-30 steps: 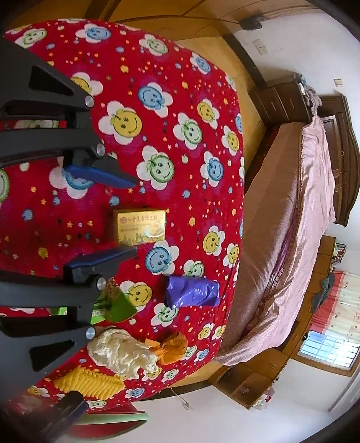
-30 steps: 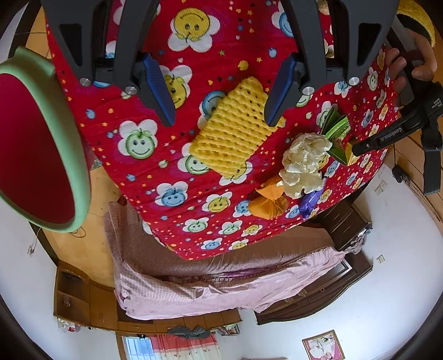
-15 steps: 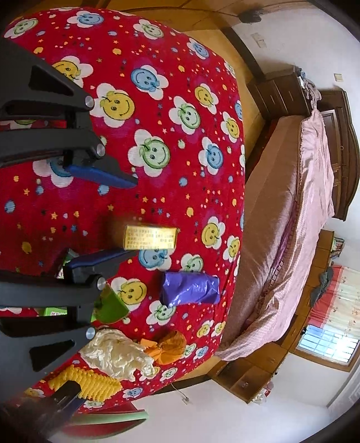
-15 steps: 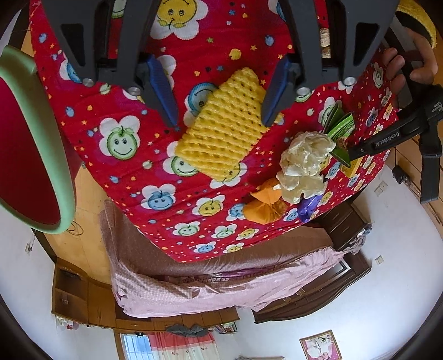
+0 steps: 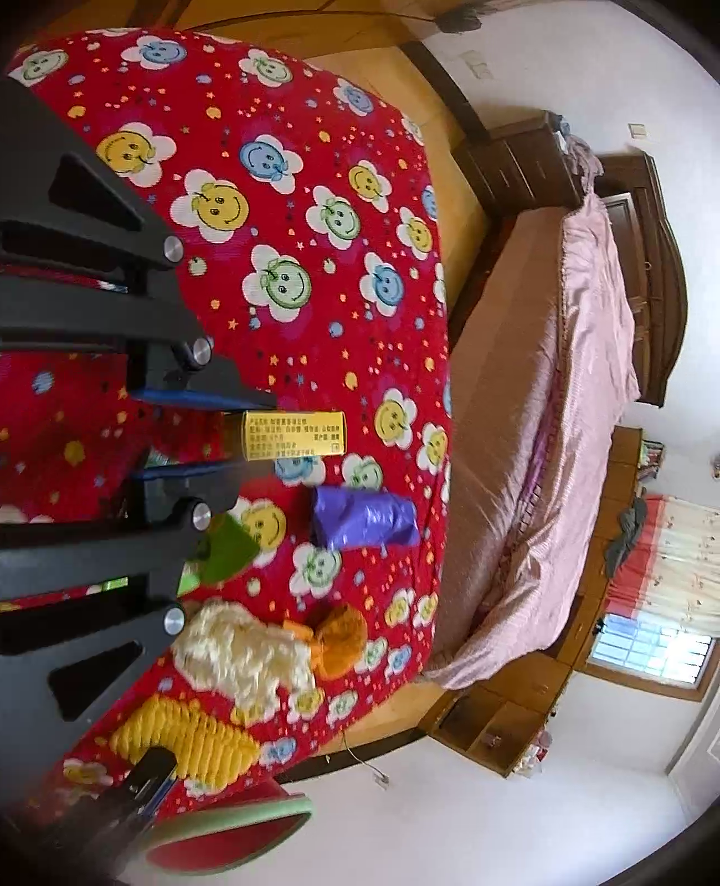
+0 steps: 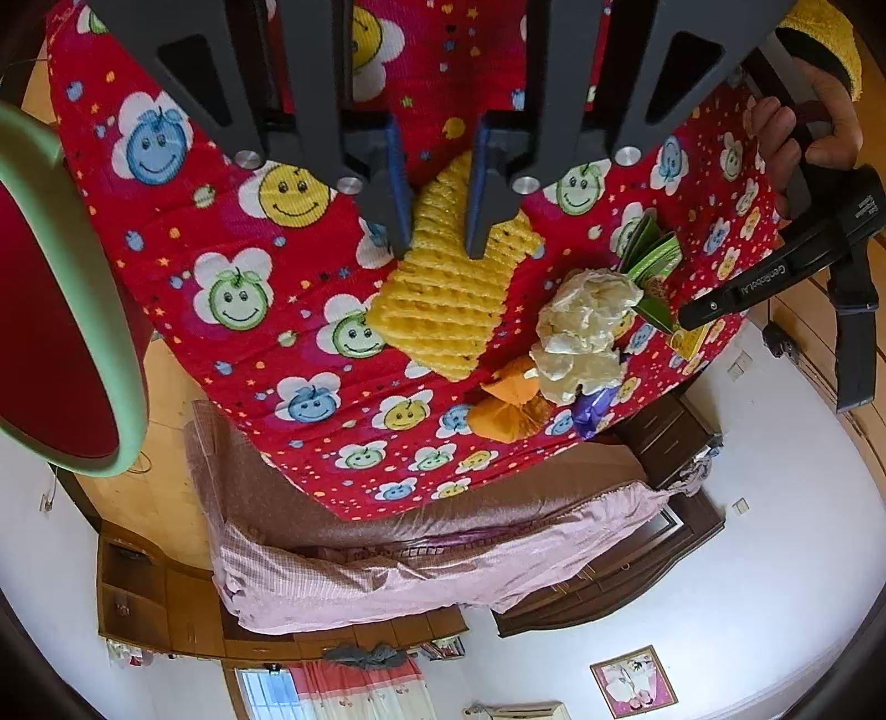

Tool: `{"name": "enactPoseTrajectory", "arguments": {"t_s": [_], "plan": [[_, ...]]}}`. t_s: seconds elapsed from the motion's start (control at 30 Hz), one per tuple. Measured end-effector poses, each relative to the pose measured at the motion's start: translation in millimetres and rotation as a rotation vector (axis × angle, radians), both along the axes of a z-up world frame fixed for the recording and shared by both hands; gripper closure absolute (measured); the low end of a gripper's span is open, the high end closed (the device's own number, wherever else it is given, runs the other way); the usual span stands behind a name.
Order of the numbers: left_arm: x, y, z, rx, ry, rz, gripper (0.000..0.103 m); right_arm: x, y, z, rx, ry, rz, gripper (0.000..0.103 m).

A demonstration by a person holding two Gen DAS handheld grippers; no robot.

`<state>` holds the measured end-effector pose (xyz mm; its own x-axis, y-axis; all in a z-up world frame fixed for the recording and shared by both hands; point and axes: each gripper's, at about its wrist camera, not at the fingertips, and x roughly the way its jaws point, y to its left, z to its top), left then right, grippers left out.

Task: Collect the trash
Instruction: 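Grasp the yellow foam mesh with the right tool while the left tool grasps the small yellow box, then carry yellow box and foam mesh over the bucket and open both tools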

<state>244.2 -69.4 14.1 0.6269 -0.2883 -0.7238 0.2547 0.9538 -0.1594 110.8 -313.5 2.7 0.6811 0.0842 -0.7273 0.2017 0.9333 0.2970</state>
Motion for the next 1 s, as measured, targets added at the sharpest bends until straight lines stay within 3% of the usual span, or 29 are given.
{"name": "enactPoseTrajectory", "arguments": {"t_s": [0.57,1.0], "plan": [[-72.3,-25.6,44.7,-0.061,-0.044,-0.095,0.088,-56.3,-11.3,39.6,0.0,-0.097,-0.042,0.085],[-115.5,-69.8,67.1,-0.062,-0.071,-0.206,0.088,-114.3,-61.0,65.1,-0.036,-0.155,-0.18,0.085]]}}
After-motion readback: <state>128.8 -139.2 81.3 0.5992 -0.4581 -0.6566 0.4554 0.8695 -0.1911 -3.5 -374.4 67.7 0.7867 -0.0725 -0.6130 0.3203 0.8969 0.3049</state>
